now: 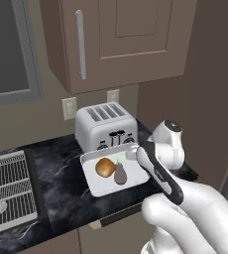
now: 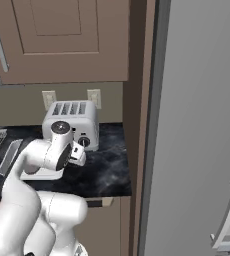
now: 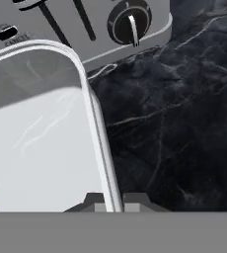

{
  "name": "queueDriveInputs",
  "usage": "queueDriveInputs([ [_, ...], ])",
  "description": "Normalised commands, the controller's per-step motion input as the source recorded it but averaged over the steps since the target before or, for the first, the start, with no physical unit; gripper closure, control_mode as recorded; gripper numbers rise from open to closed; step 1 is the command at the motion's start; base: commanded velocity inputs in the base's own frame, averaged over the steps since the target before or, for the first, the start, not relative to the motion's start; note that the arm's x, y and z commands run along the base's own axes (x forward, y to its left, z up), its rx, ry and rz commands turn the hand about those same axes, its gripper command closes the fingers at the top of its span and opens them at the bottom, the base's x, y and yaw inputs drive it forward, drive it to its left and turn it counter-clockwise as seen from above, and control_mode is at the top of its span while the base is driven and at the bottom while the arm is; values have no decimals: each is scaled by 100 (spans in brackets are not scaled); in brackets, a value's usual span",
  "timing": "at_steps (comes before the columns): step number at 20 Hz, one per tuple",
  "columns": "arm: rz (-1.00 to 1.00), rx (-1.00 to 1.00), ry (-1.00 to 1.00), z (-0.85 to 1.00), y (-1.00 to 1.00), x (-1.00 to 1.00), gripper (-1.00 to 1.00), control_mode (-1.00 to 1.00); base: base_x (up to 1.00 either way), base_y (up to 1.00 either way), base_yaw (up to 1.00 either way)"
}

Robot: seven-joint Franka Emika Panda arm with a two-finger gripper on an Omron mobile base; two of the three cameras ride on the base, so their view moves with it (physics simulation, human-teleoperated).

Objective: Take the potato and eggplant out of the freezer and place them in the tupperware container on the counter. Then put the tupperware containing the vegetables back in the freezer.

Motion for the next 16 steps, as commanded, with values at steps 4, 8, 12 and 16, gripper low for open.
queueDriveInputs([
  [4,-25,22,0,100,-8,-48,100,-100,0,0,0],
  [8,-25,17,0,100,-5,-59,100,-100,0,0,0],
  [12,-22,7,0,100,-2,-42,100,-100,0,0,0],
  [16,-18,1,5,100,-14,-38,100,-100,0,0,0],
])
